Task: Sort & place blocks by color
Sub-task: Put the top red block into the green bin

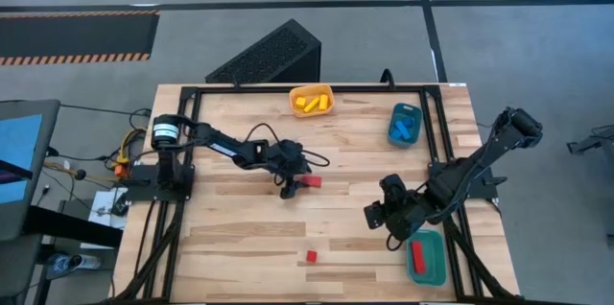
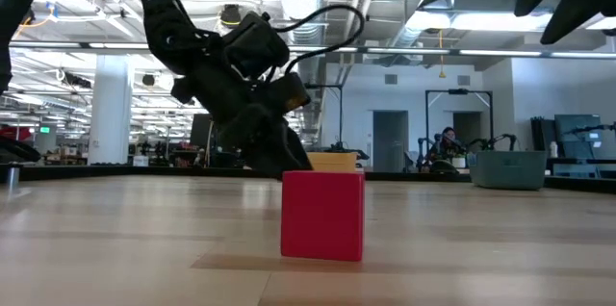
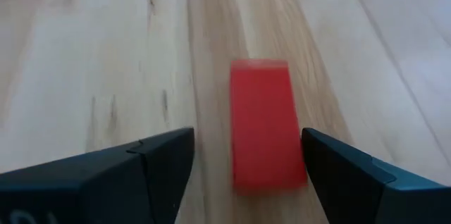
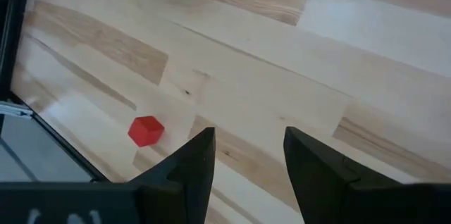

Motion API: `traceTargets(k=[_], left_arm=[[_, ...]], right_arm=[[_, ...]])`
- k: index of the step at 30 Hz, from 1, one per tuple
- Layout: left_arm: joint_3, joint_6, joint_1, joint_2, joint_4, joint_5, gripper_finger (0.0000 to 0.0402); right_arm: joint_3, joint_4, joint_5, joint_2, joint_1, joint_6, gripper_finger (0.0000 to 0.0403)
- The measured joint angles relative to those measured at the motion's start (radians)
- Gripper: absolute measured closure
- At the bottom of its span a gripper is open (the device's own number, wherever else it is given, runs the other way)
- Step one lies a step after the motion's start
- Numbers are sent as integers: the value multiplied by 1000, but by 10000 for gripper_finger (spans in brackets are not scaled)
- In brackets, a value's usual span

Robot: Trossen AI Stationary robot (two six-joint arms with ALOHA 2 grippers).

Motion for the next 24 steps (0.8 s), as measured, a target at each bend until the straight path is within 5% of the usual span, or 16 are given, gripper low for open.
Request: traceTargets(k=[5,12,18,24], left_arm=[[1,-10,-1,18,6,-17,188],[10,-36,2,14,-6,-22,303],[67,-88,9,-38,-19,62,303],[139,-79,10,-160,-16,148,303]], right_arm=[[0,-3,7,0,0,2,213],[0,-3,90,0,-18,30,213],[0,49,202,0,-78,9,204],[0,268,251,-16,-127,-166,142]])
